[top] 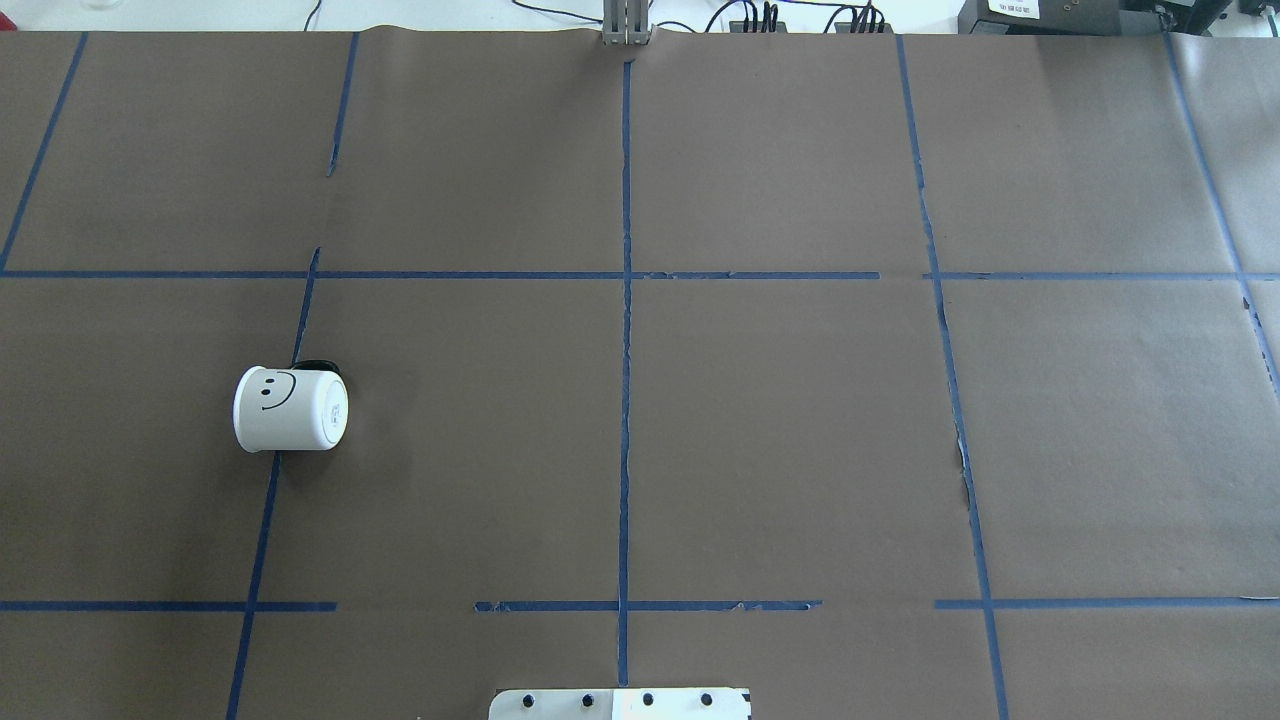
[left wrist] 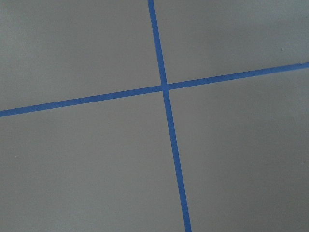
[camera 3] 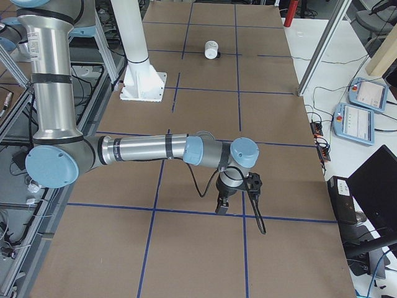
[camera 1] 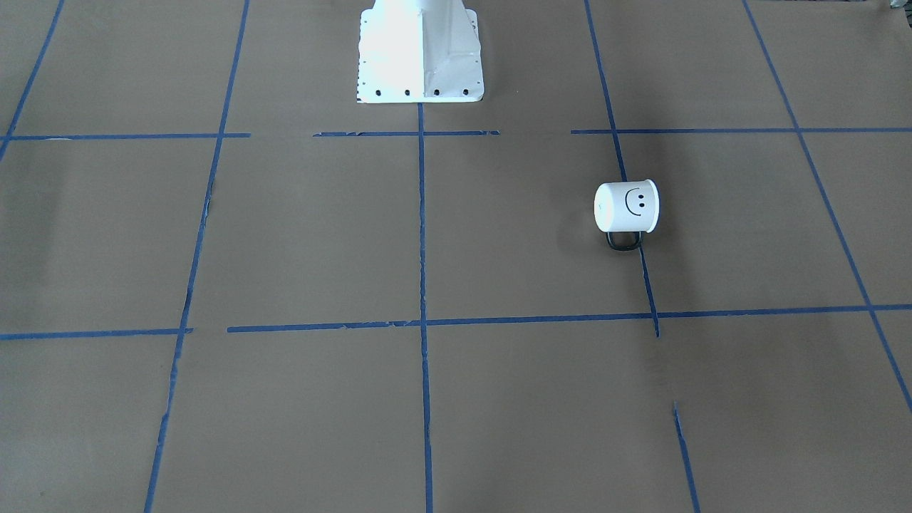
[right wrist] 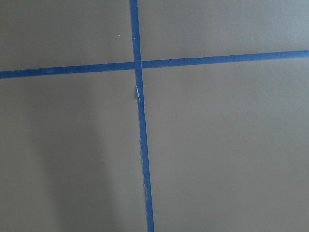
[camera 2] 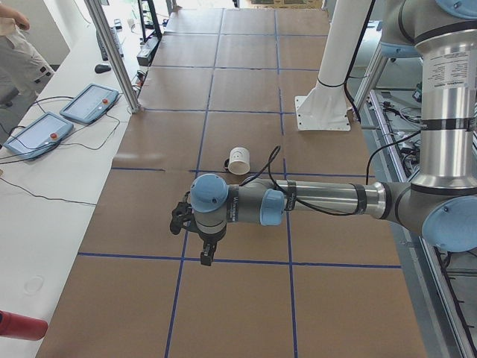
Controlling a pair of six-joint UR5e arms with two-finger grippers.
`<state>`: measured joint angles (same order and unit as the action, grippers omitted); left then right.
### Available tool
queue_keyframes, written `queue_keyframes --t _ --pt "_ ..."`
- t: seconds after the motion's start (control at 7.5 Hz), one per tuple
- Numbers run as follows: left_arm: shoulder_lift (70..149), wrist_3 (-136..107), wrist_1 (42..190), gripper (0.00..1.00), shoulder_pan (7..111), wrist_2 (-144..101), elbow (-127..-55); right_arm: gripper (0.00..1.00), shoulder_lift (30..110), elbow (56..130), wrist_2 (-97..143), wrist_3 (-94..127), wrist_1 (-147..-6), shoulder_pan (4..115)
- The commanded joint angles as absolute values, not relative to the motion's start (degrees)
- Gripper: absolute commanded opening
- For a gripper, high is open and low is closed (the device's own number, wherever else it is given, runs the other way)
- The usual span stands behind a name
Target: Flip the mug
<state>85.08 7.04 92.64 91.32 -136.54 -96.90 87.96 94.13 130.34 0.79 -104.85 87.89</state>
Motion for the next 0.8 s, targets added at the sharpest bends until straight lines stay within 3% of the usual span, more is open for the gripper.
queue_keyframes --t 0.0,0.67 --pt "85.34 6.86 92.55 1.0 91.23 -136.32 -96.42 1.0 87.89 94.13 130.34 0.79 -104.85 87.89" --pt "87.54 3.29 92.99 1.0 86.17 -136.76 -99.56 1.0 87.89 94.13 130.34 0.79 -104.85 87.89"
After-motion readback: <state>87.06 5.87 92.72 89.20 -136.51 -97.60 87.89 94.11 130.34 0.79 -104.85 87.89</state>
